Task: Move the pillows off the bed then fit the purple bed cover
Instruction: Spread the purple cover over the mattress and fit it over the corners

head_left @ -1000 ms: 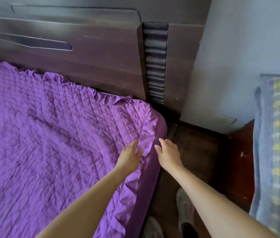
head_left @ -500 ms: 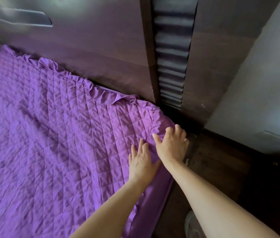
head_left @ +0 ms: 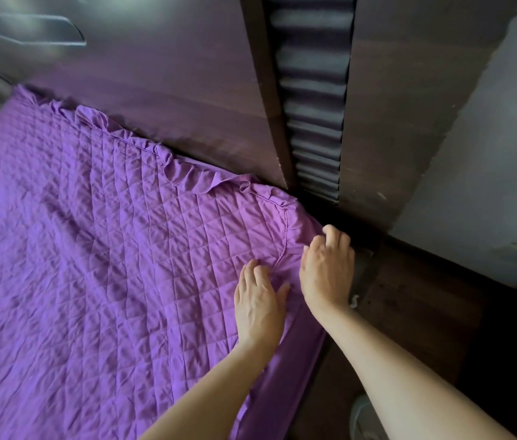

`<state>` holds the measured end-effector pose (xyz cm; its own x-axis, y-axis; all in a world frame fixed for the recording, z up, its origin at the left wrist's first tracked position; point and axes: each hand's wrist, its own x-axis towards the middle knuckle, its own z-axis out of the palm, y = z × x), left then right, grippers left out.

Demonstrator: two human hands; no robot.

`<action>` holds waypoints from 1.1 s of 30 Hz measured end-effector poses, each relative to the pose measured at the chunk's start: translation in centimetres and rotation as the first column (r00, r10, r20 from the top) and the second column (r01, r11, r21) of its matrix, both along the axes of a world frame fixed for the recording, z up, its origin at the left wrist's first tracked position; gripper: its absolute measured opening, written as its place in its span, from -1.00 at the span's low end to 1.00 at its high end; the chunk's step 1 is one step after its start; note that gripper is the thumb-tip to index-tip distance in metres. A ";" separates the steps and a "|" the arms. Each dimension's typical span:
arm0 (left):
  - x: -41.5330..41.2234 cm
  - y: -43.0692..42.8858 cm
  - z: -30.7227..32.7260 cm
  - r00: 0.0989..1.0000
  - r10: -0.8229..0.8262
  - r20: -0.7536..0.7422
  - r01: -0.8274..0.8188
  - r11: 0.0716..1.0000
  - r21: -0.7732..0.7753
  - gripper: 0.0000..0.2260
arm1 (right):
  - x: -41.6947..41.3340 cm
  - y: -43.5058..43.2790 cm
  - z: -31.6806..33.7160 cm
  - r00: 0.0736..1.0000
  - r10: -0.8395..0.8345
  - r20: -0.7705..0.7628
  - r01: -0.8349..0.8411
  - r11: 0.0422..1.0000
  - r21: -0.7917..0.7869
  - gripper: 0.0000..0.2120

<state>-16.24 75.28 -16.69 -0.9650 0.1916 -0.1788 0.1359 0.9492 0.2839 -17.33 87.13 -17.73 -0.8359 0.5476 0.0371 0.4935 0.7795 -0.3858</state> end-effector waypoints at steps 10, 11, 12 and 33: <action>0.6 1.8 -0.2 0.964 -0.174 -0.200 0.183 0.983 0.027 -0.86 | 2.6 5.2 -1.1 0.995 0.017 -0.102 0.003 0.981 0.194 -0.93; 0.8 2.0 -0.2 0.962 -0.196 -0.192 0.212 0.975 0.066 -0.83 | 2.8 5.5 -1.3 0.995 -0.017 -0.100 0.035 0.982 0.183 -0.92; 1.0 2.2 -0.2 0.965 -0.202 -0.169 0.221 0.969 0.106 -0.81 | 2.9 5.5 -1.5 0.995 -0.051 -0.081 0.063 0.985 0.159 -0.90; 4.1 -2.6 -0.8 0.979 -0.181 -0.088 0.181 0.983 -0.008 -0.78 | 2.0 0.8 -0.7 0.968 -0.245 0.055 0.251 0.944 -0.213 -0.86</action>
<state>-12.16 72.64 -17.48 -0.9262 0.3650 -0.0947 0.3303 0.9065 0.2629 -15.31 87.96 -18.46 -0.6719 0.7298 -0.1264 0.6733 0.5307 -0.5149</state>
